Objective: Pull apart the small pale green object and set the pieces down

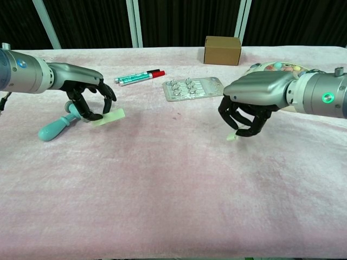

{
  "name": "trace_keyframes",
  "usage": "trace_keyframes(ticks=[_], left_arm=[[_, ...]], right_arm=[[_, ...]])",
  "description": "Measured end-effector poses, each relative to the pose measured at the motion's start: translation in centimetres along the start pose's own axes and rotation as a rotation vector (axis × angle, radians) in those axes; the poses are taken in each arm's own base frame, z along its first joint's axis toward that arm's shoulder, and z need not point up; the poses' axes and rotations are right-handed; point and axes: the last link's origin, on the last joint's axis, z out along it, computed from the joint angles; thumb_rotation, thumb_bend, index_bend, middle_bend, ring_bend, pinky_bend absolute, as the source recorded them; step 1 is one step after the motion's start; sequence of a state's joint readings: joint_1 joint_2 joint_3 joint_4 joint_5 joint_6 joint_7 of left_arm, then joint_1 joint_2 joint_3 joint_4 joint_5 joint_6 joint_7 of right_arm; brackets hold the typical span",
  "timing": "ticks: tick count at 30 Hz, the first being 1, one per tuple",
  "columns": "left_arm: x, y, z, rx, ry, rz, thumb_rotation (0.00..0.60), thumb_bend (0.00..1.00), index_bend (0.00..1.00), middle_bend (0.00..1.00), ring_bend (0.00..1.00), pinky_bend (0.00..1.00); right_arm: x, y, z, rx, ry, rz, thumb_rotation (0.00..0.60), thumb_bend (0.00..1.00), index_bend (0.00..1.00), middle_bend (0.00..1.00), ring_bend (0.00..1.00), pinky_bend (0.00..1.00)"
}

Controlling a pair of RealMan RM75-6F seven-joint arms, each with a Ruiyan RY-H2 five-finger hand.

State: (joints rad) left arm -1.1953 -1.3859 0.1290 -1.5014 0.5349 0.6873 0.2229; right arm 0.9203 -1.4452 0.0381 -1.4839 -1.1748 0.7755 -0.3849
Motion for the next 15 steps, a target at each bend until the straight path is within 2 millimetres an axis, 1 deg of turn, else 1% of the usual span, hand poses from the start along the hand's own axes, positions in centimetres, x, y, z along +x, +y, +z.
trace_keyframes(ticks=[1, 3, 7, 9, 11, 14, 15], left_arm=[[-0.1, 0.1, 0.2, 0.006, 0.009, 0.023, 0.600, 0.26, 0.24, 0.05, 0.00, 0.00], [-0.1, 0.3, 0.4, 0.016, 0.026, 0.057, 0.600, 0.20, 0.15, 0.04, 0.00, 0.00], [-0.1, 0.9, 0.6, 0.037, 0.067, 0.105, 0.600, 0.14, 0.12, 0.03, 0.00, 0.00], [0.0, 1.4, 0.5, 0.032, 0.072, 0.100, 0.600, 0.13, 0.11, 0.03, 0.00, 0.00], [0.0, 2.0, 0.2, 0.020, 0.070, 0.085, 0.600, 0.13, 0.11, 0.03, 0.00, 0.00], [0.8, 2.6, -0.4, 0.005, 0.088, 0.058, 0.600, 0.13, 0.11, 0.03, 0.00, 0.00], [1.2, 2.6, -0.6, 0.001, 0.099, 0.049, 0.600, 0.13, 0.11, 0.03, 0.00, 0.00]], right_arm=[[-0.2, 0.0, 0.0, -0.003, -0.007, -0.004, 0.600, 0.23, 0.23, 0.48, 0.59, 0.58], [-0.6, -0.1, 0.1, -0.011, -0.022, -0.014, 0.600, 0.20, 0.14, 0.41, 0.52, 0.55], [-0.8, 0.1, 0.0, -0.034, -0.054, -0.024, 0.600, 0.15, 0.04, 0.34, 0.45, 0.50], [-0.5, 0.2, -0.2, -0.050, -0.060, -0.024, 0.600, 0.14, 0.01, 0.31, 0.41, 0.47], [-0.1, 0.3, -0.5, -0.065, -0.063, -0.019, 0.600, 0.14, 0.01, 0.30, 0.39, 0.45], [1.1, 1.0, -1.1, -0.101, -0.055, -0.010, 0.600, 0.14, 0.01, 0.29, 0.37, 0.41], [1.7, 1.3, -1.5, -0.118, -0.042, -0.006, 0.600, 0.14, 0.01, 0.29, 0.37, 0.39]])
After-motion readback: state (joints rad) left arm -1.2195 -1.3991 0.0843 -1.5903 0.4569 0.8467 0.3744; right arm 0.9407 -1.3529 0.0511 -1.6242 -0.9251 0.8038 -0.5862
